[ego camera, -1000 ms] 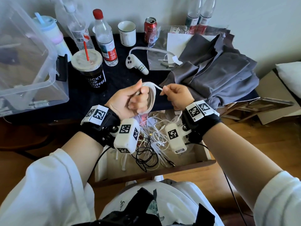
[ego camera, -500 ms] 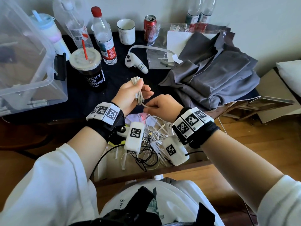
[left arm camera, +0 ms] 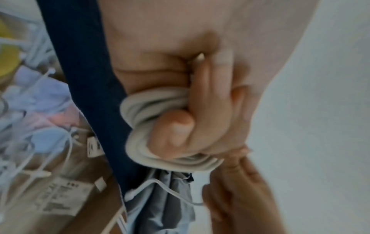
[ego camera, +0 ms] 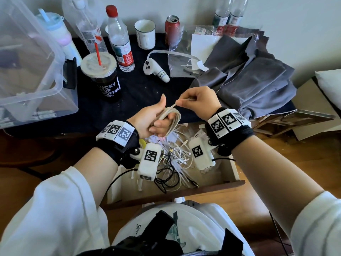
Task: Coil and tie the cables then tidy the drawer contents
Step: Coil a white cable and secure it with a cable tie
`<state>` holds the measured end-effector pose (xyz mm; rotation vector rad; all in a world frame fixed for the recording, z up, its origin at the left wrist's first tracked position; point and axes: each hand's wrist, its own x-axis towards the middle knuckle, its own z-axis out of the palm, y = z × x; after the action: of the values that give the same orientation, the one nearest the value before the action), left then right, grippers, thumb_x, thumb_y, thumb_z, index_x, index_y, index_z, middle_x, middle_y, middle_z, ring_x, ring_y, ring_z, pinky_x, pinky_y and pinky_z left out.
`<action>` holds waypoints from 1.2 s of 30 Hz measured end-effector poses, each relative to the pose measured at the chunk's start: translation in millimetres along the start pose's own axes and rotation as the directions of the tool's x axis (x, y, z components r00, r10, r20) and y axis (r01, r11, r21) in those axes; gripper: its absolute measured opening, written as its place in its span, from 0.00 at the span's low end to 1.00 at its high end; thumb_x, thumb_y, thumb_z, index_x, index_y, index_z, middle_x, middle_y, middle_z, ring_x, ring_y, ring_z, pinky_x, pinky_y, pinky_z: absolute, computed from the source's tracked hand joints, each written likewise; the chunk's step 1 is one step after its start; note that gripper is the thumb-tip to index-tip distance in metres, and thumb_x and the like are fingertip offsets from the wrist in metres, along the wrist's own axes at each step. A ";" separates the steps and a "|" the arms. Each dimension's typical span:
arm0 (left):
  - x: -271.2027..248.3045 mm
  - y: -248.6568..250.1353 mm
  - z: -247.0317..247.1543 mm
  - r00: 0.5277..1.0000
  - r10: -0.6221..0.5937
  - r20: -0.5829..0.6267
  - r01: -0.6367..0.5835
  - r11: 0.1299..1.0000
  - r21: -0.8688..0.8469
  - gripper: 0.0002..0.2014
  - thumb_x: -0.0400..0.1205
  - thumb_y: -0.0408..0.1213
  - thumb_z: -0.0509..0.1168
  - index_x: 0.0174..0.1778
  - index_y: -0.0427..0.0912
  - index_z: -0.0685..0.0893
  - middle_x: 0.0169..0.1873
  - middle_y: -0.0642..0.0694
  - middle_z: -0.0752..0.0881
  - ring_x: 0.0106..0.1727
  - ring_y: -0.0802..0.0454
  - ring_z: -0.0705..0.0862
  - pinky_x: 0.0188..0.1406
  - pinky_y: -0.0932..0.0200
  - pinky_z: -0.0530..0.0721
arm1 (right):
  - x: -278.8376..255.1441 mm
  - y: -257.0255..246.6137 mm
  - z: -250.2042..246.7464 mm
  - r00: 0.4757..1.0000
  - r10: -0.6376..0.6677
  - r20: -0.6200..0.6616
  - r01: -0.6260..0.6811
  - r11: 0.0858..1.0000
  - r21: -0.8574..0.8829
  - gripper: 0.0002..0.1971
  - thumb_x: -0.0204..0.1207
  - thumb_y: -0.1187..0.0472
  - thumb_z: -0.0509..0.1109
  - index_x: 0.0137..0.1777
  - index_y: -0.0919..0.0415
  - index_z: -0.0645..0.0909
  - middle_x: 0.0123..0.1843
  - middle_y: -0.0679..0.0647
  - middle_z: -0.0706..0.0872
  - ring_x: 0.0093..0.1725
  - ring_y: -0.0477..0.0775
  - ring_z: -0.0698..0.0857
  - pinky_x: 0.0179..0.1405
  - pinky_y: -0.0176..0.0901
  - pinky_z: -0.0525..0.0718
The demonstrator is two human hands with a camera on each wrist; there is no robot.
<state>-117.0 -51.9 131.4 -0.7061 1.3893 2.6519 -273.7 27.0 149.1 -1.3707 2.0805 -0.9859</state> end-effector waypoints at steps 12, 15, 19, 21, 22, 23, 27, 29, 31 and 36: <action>11.2 16.0 12.7 0.895 0.437 -0.089 -0.446 0.875 -0.188 0.12 0.85 0.44 0.49 0.45 0.40 0.71 0.24 0.54 0.75 0.23 0.58 0.73 0.37 0.63 0.79 | -18.2 15.3 43.3 0.984 0.036 0.172 -0.024 0.997 -0.073 0.10 0.83 0.59 0.61 0.53 0.57 0.85 0.36 0.53 0.79 0.38 0.50 0.76 0.42 0.45 0.74; 17.8 14.7 11.3 0.865 0.433 -0.253 -0.466 0.881 -0.086 0.13 0.89 0.37 0.46 0.46 0.40 0.73 0.23 0.54 0.76 0.24 0.58 0.74 0.38 0.64 0.79 | -23.0 3.7 45.1 0.960 0.024 0.278 0.016 0.990 -0.143 0.11 0.83 0.57 0.61 0.55 0.57 0.84 0.35 0.50 0.78 0.34 0.49 0.76 0.40 0.41 0.73; 19.1 7.6 3.1 0.820 0.432 -0.374 -0.379 0.901 0.211 0.08 0.89 0.34 0.51 0.47 0.39 0.73 0.25 0.52 0.77 0.27 0.57 0.76 0.34 0.65 0.78 | -25.3 -7.9 39.3 0.940 -0.044 0.338 0.115 0.975 -0.191 0.12 0.81 0.54 0.64 0.49 0.61 0.86 0.31 0.47 0.76 0.31 0.44 0.73 0.35 0.37 0.70; 17.5 3.0 -1.3 0.825 0.383 -0.415 -0.244 0.904 0.350 0.07 0.88 0.35 0.54 0.46 0.40 0.73 0.31 0.49 0.76 0.31 0.57 0.75 0.31 0.67 0.77 | -24.2 -13.0 34.4 0.946 -0.077 0.316 0.151 0.965 -0.216 0.10 0.79 0.52 0.66 0.49 0.55 0.87 0.35 0.45 0.78 0.38 0.46 0.77 0.42 0.44 0.77; 17.1 0.9 -2.2 0.836 0.359 -0.415 -0.195 0.901 0.388 0.07 0.87 0.35 0.55 0.45 0.39 0.73 0.31 0.48 0.74 0.30 0.58 0.74 0.29 0.67 0.76 | -23.2 -15.0 31.4 0.949 -0.088 0.304 0.160 0.962 -0.221 0.10 0.78 0.51 0.67 0.48 0.53 0.87 0.37 0.45 0.79 0.41 0.48 0.78 0.45 0.46 0.80; 17.1 -0.5 -2.5 0.849 0.340 -0.405 -0.163 0.897 0.411 0.07 0.87 0.33 0.56 0.43 0.38 0.72 0.30 0.47 0.73 0.28 0.58 0.73 0.27 0.67 0.74 | -22.4 -16.6 28.6 0.953 -0.099 0.287 0.164 0.963 -0.213 0.09 0.77 0.51 0.68 0.47 0.52 0.87 0.37 0.44 0.80 0.42 0.48 0.79 0.47 0.48 0.81; 11.2 -4.5 -0.5 0.898 0.244 -0.365 -0.093 0.918 0.385 0.11 0.86 0.33 0.57 0.36 0.38 0.72 0.19 0.45 0.75 0.18 0.55 0.73 0.19 0.65 0.73 | -18.7 -17.5 20.4 0.980 -0.129 0.153 0.146 0.984 -0.106 0.05 0.70 0.54 0.76 0.42 0.53 0.89 0.34 0.43 0.83 0.41 0.44 0.83 0.46 0.44 0.81; 6.7 -6.7 -0.4 0.929 0.199 -0.311 -0.093 0.941 0.326 0.18 0.88 0.43 0.52 0.36 0.36 0.75 0.15 0.48 0.74 0.14 0.55 0.70 0.17 0.64 0.70 | -14.8 -13.7 15.8 0.991 -0.116 0.067 0.119 0.992 -0.043 0.04 0.68 0.55 0.78 0.38 0.55 0.88 0.31 0.40 0.83 0.35 0.35 0.82 0.40 0.30 0.77; 4.0 -7.7 -1.0 0.954 0.152 -0.257 -0.071 0.952 0.299 0.25 0.88 0.51 0.45 0.36 0.37 0.76 0.14 0.50 0.70 0.14 0.56 0.65 0.20 0.62 0.64 | -10.9 -8.7 11.6 0.996 -0.091 0.026 0.091 0.996 -0.009 0.06 0.68 0.55 0.78 0.35 0.55 0.86 0.27 0.40 0.81 0.29 0.33 0.78 0.34 0.25 0.72; -1.0 -4.8 5.3 0.990 0.090 -0.109 -0.077 0.990 0.115 0.28 0.86 0.57 0.40 0.34 0.39 0.73 0.11 0.53 0.65 0.11 0.59 0.60 0.17 0.66 0.62 | -8.3 3.9 16.2 0.997 -0.028 -0.070 0.037 0.992 0.124 0.08 0.73 0.58 0.75 0.34 0.54 0.82 0.25 0.42 0.77 0.25 0.35 0.74 0.30 0.25 0.71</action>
<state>-116.9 -44.7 130.8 -0.8153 1.6152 2.6082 -261.3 30.5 135.7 -1.3283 2.0134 -1.1718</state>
